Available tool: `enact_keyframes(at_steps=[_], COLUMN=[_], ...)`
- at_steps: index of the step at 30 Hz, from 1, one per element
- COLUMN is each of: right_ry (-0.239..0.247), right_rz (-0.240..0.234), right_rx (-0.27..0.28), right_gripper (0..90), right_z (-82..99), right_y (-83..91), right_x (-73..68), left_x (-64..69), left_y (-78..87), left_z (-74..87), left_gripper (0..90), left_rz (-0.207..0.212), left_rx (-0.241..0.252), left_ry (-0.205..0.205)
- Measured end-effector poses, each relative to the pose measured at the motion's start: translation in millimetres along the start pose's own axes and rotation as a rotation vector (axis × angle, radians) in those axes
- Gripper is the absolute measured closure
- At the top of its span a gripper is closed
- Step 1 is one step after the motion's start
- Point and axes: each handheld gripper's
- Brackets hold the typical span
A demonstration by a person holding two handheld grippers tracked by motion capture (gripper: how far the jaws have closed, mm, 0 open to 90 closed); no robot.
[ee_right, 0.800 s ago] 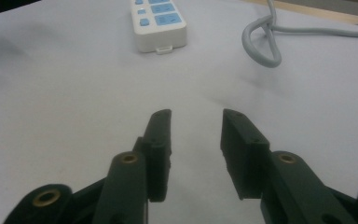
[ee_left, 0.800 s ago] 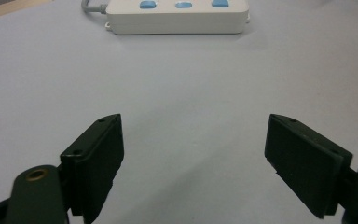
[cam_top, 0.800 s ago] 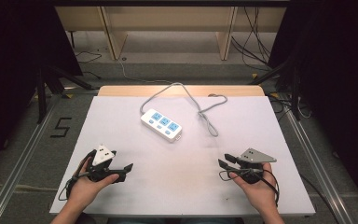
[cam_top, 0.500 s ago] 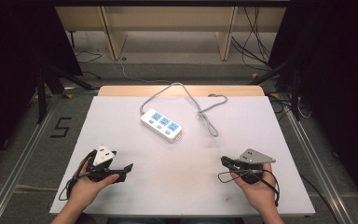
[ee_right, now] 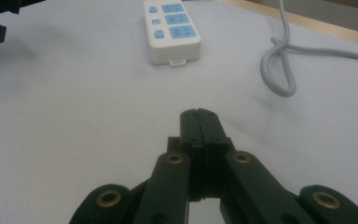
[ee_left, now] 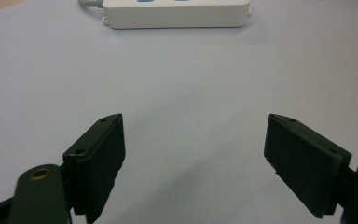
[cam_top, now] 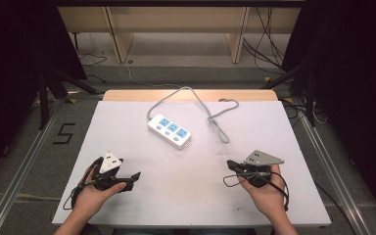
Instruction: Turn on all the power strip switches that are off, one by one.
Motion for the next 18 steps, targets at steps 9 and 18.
enact_keyframes(at_steps=[9,18], right_ry=[0.019,0.027], right_rz=[0.005,-0.001], right_rx=[-0.023,-0.041], right_gripper=[90.0,90.0], right_z=[-13.2,-25.9], right_y=[-8.1,-17.8], right_x=[-2.2,-2.7], left_x=[0.2,0.1], left_y=[-0.6,-0.8], left_z=[0.1,0.3], left_gripper=[20.3,20.4], left_rz=[-0.003,-0.004], left_rx=[-0.003,-0.005], left_ry=[-0.002,0.0])
Point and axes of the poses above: each handheld gripper's, and its own axes: y roughly backward along the jaws, z roughly out of its underside, x roughly to its right, and after that the axes turned 9 degrees about -z, right-handed
